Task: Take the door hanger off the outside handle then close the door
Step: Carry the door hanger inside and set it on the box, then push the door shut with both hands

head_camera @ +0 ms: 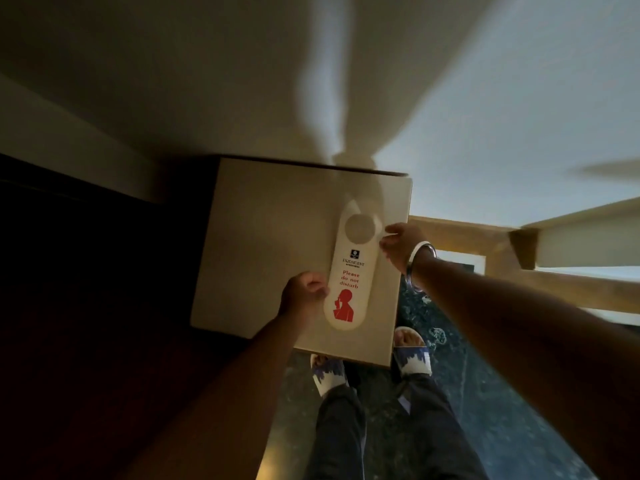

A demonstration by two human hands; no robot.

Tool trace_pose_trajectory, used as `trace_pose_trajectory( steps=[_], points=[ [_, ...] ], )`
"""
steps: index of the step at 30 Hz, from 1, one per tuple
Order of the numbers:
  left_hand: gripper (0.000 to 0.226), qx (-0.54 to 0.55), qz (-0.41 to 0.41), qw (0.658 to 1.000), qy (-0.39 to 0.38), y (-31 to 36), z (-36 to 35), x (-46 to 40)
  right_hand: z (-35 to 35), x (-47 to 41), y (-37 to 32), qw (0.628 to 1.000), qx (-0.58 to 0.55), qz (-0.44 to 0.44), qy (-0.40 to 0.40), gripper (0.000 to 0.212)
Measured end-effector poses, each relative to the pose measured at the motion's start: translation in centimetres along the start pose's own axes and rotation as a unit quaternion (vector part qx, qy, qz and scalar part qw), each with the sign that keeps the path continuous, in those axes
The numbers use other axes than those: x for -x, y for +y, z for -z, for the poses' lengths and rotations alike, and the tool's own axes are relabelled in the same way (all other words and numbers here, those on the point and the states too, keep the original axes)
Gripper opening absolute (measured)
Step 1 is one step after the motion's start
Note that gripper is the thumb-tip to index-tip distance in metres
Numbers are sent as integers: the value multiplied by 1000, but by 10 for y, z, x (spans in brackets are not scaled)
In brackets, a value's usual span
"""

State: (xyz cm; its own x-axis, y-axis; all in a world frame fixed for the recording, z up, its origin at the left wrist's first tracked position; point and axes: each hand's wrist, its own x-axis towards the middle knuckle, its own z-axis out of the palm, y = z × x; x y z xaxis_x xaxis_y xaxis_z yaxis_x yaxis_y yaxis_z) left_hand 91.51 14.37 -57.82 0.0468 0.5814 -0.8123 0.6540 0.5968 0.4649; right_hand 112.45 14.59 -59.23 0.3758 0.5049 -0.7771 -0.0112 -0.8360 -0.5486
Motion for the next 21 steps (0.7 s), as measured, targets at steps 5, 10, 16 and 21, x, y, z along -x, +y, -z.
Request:
trace_pose_trajectory(
  steps=[5,10,16,21],
  points=[
    [44,-137,-36,989,-42,15,27,33,21,41,-24,993,100,55,16,36],
    [51,-330,-120,936,1,48,58,83,33,113,-40,987,143,73,-18,29],
    [39,-643,-159,748,32,85,121,168,7,182,-74,923,308,216,-81,57],
    [41,-699,-23,710,86,122,216,308,-27,261,-127,874,331,314,-171,68]
  ],
)
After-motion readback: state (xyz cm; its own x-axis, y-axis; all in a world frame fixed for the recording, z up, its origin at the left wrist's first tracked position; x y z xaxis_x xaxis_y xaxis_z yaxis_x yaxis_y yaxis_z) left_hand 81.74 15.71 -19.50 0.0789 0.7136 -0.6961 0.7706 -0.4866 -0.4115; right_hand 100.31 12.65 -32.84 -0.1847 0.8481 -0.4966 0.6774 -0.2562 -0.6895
